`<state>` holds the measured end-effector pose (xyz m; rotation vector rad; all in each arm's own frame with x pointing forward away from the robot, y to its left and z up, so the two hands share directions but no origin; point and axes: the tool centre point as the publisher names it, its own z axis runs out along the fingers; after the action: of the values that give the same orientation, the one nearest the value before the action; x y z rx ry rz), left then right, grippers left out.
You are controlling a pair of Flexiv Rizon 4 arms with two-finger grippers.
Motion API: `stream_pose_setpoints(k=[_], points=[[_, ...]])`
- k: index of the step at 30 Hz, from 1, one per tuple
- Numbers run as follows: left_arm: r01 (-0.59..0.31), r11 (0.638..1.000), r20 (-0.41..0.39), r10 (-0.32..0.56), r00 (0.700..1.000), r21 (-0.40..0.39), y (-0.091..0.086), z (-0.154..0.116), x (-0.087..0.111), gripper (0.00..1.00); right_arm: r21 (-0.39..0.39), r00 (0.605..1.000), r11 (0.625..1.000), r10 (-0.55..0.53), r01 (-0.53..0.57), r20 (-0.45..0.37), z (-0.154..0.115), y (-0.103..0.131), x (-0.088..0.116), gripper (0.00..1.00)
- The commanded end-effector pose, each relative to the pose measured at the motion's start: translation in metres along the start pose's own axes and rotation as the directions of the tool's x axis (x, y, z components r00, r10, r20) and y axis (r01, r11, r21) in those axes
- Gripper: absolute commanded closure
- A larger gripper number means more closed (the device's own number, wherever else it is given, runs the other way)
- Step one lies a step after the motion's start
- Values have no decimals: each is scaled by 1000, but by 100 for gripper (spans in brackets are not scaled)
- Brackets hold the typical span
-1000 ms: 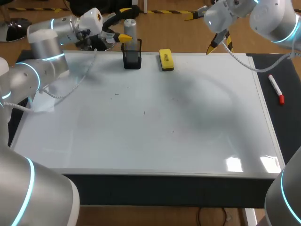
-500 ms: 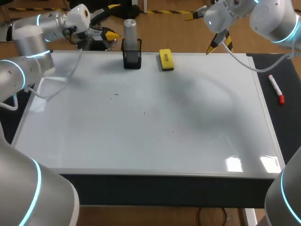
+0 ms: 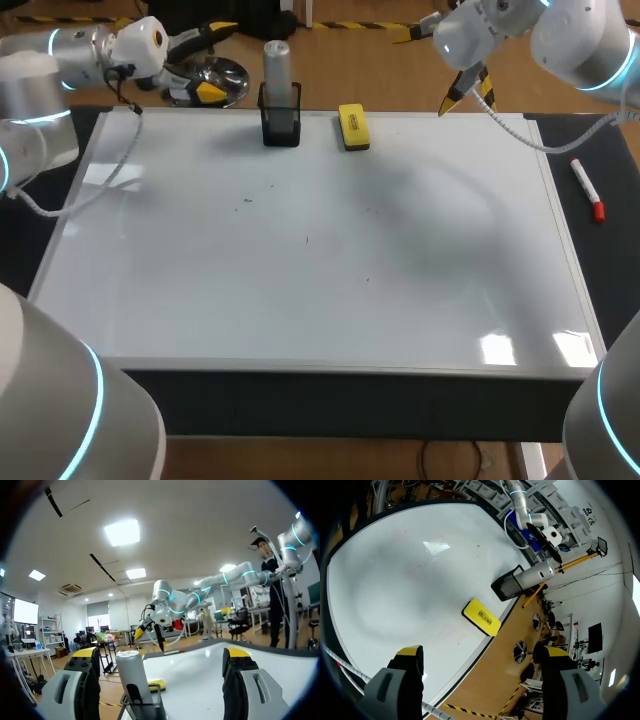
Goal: Pick up the inspection probe, press it on each red-marked spot on the whiteboard one by one, put down the probe, pick up the eraser, and wipe off all the red marks.
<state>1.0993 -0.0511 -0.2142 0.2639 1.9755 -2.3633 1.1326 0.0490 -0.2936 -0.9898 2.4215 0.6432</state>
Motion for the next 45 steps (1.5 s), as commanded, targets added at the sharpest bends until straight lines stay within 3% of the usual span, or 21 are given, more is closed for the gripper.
stream_pose_setpoints(k=[1, 5, 17, 22, 45], points=[[42, 980, 521, 68, 851, -196, -5, -1, 27, 0, 2, 1000, 1000, -2, 2, -4, -1, 0, 0, 0], [34, 974, 556, 98, 825, -223, -3, -3, 34, 0, 2, 1000, 1000, -2, 2, -4, -1, 0, 0, 0], [33, 974, 555, 99, 826, -223, 2, 0, 40, 0, 2, 1000, 1000, -2, 2, -4, -1, 0, 0, 0], [30, 985, 543, 68, 837, -171, 2, 2, 40, 0, 2, 1000, 1000, -2, 2, -4, -1, 0, 0, 0], [29, 984, 545, 72, 835, -174, 2, 4, 41, 0, 2, 1000, 1000, -2, 2, -4, -1, 0, 0, 0]])
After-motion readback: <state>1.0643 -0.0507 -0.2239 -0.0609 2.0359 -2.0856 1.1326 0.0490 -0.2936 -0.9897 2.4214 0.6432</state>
